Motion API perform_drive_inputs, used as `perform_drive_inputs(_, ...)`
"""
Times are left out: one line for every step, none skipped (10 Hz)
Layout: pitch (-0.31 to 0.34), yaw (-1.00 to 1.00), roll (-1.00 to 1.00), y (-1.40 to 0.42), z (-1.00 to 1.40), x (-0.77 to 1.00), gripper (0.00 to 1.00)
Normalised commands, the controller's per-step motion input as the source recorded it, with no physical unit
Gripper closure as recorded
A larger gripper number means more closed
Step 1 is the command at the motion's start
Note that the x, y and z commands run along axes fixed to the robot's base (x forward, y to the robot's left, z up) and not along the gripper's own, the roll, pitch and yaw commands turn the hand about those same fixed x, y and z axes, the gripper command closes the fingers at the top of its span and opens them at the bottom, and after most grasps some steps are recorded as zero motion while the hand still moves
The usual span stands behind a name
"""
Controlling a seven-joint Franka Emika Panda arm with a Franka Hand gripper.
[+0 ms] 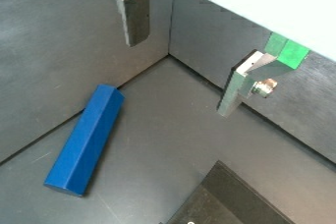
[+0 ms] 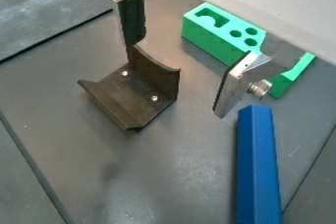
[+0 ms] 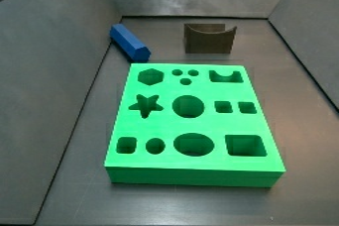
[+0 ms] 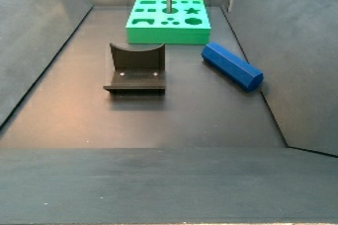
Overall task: Pick up the hexagon object. Move up. Place the hexagon object on the fixture. Regrasp the hexagon object. Move to above the board. Insert the hexagon object.
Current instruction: Pick up the hexagon object.
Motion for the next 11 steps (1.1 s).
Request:
perform_drive_inputs(-0.04,0.0,-0.02,-0.02,-0.11,0.0,0.0)
perform_drive_inputs(-0.163,0.19,0.16,-0.39,-0.33,-0.53,0.0)
perform_drive_inputs(-0.187,0.5,0.0,-0.29,-0.53,-0.47,0.0)
perform_drive_inputs(-0.116,0.52,0.05,-0.44,-0.57,-0.45,0.0)
perform_drive_inputs(-0.09,0.58,0.04,-0.43,-0.59,-0.3,0.0)
perform_drive_inputs(-0.131,0.56,0.07,-0.44,-0.63,-0.39,0.0)
perform_drive_inputs(-0.161,0.47,0.09,-0.32,-0.67,-0.41,0.0)
perform_drive_inputs(-0.2,0.35,0.13,-0.22,-0.73,-0.46,0.0)
perform_drive_inputs(-0.229,0.35,0.08,-0.14,-0.74,-0.4,0.0)
perform_drive_inputs(-0.24,0.29,0.05,-0.14,-0.73,-0.41,0.0)
perform_drive_inputs(-0.193,0.27,0.05,-0.13,-0.83,-0.23,0.0)
